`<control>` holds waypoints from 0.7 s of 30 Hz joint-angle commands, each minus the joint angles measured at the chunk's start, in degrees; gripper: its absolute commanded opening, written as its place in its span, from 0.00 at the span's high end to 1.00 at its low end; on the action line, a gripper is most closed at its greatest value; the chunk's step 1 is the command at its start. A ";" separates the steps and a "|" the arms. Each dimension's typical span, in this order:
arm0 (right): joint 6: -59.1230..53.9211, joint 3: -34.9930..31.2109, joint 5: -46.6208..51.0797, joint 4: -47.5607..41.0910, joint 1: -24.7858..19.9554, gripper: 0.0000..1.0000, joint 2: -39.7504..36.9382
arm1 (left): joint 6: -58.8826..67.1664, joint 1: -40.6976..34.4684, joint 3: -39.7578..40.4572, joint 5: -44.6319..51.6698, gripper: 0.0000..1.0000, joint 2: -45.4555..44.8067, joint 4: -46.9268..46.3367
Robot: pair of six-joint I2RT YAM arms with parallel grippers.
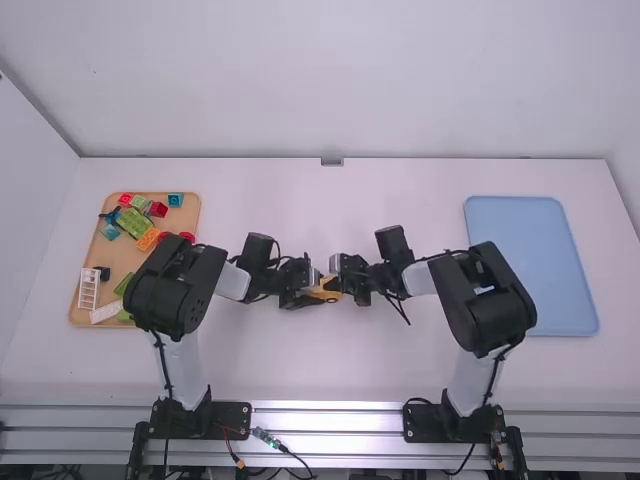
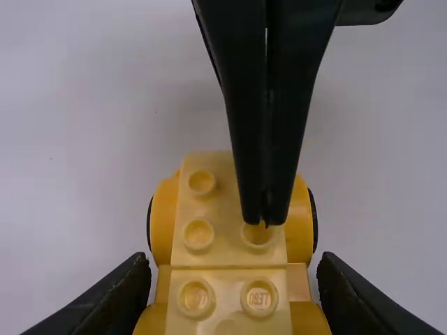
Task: Assemble lego blocks to make yellow taxi
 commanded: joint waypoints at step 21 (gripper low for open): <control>2.56 0.83 4.61 1.92 -1.05 1.00 8.26 | 5.06 -0.85 -0.92 -4.85 0.68 1.14 -2.91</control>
